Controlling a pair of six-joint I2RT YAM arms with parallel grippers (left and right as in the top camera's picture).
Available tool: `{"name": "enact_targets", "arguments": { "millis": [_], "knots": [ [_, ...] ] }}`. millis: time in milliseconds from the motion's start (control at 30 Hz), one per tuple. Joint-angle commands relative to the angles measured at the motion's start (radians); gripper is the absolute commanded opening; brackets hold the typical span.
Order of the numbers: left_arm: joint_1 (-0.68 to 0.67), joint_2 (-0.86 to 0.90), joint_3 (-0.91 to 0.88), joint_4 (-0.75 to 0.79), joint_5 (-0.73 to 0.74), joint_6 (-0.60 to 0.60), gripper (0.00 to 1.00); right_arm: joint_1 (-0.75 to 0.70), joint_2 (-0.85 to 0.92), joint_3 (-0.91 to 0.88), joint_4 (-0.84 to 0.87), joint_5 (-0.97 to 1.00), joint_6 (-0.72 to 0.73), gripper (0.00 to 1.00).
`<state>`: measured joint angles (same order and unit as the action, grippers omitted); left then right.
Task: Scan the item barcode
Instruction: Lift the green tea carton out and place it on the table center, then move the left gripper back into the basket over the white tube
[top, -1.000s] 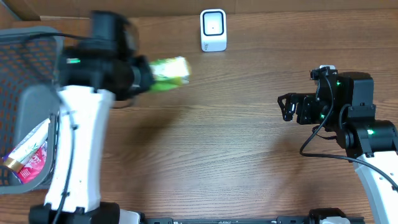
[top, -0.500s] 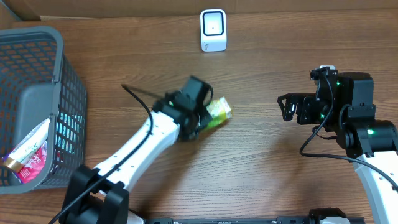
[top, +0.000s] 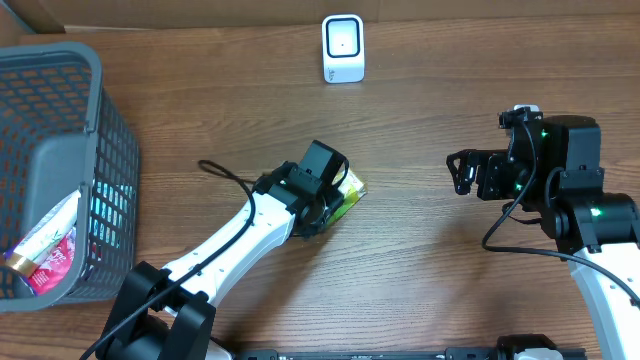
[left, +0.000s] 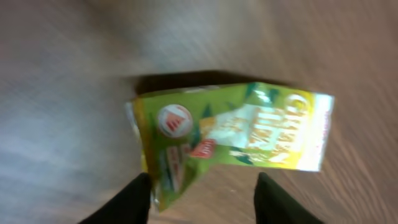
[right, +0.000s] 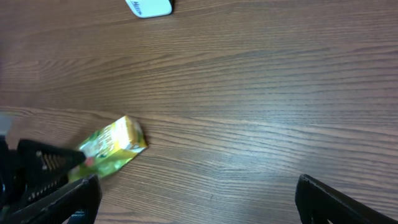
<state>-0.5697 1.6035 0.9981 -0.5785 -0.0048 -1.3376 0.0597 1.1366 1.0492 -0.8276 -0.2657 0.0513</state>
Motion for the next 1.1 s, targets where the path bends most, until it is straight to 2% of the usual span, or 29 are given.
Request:
{"name": "enact_targets", "arguments": {
  "millis": [0,100,267,367,567,833,1067],
  "knots": [
    [-0.008,-0.023,0.047,0.015,-0.005,0.221,0.52,0.005,-0.001,0.031,0.006,-0.005,-0.007,1.00],
    [-0.007,-0.027,0.126,-0.003,-0.001,0.430,0.58,0.005,-0.001,0.031,0.006,-0.005,-0.007,1.00],
    [-0.006,-0.035,0.319,-0.137,0.082,0.898,0.63,0.005,-0.001,0.031,0.006,-0.005,-0.007,1.00],
    [-0.002,-0.035,0.459,-0.264,0.064,1.058,0.64,0.005,-0.001,0.031,0.006,-0.005,-0.007,1.00],
    [0.088,-0.035,0.797,-0.574,-0.050,1.091,0.63,0.005,-0.001,0.031,0.006,-0.005,-0.007,1.00],
    [0.396,-0.039,1.197,-0.922,-0.074,1.091,0.62,0.005,-0.001,0.031,0.006,-0.005,-0.007,1.00],
    [0.741,-0.079,1.243,-1.061,-0.084,1.091,0.63,0.005,-0.001,0.031,0.006,-0.005,-0.007,1.00]
  ]
}}
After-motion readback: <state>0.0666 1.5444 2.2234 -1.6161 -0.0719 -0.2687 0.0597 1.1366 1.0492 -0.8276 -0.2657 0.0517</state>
